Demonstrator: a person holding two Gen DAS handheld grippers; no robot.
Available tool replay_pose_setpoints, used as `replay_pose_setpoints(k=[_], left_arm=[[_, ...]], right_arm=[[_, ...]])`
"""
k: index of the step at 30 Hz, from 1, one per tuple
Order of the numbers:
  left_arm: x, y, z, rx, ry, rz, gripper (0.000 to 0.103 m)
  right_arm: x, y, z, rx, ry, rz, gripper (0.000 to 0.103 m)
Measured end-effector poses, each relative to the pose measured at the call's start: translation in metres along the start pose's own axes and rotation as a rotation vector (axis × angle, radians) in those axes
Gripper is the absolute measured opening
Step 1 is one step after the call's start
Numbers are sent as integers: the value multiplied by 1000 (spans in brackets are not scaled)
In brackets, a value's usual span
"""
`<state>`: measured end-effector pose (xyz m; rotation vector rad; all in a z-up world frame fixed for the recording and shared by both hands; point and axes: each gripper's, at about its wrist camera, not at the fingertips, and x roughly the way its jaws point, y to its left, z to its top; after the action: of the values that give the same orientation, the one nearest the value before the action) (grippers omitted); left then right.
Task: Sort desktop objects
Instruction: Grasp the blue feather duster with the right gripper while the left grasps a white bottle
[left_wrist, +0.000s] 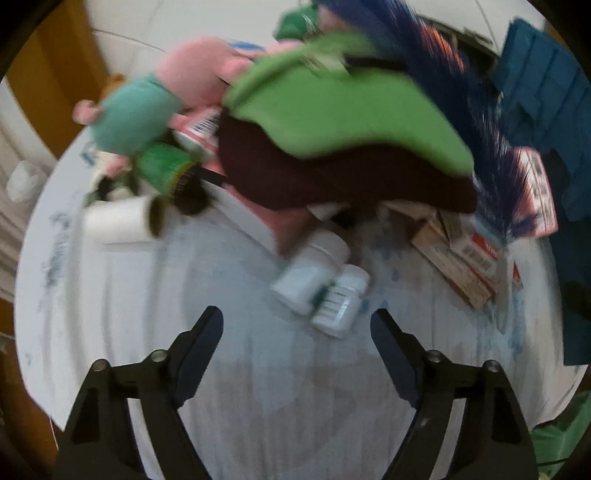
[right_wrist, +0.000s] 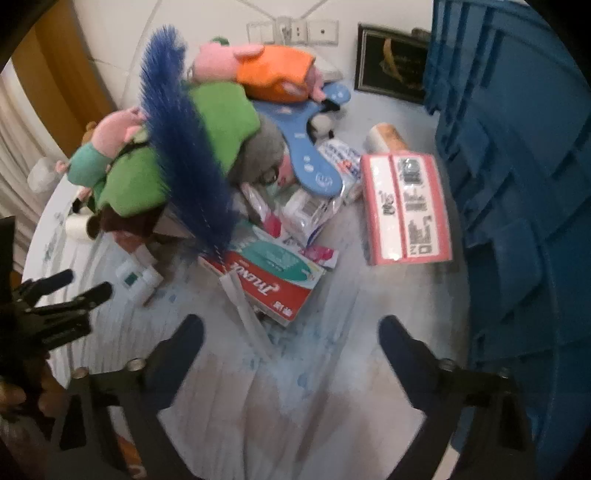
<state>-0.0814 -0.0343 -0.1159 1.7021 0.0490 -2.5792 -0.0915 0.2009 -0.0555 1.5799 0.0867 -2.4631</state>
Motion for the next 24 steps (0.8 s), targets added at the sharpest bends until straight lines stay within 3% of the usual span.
replay_pose_setpoints(k=[4, 8, 10, 11, 12, 17, 20, 21, 24], left_arm=[[25, -19, 2, 51, 29, -29, 78], [51, -24, 4, 53, 80, -38, 67], [50, -21, 6, 48, 52, -41, 56], [49, -19, 7, 43, 50, -37, 44], [49, -16, 8, 32, 48, -40, 39], [34, -9, 2, 32, 29, -56, 28], [17, -6, 2, 29, -19, -63, 28], [11, -6, 3, 29, -37, -66, 28], [-6, -4, 3, 26, -73, -74, 28]], right_arm=[[16, 2, 2, -13, 25, 23, 71], [25, 9, 10, -33, 19, 64, 71], [31, 14, 15, -43, 14, 79, 69], [34, 17, 18, -50, 13, 87, 68], [38, 20, 20, -56, 15, 95, 61], [56, 34, 31, -74, 13, 154, 55], [66, 42, 40, -89, -1, 178, 29], [70, 45, 43, -93, 0, 189, 15], [72, 47, 44, -93, 2, 213, 12]])
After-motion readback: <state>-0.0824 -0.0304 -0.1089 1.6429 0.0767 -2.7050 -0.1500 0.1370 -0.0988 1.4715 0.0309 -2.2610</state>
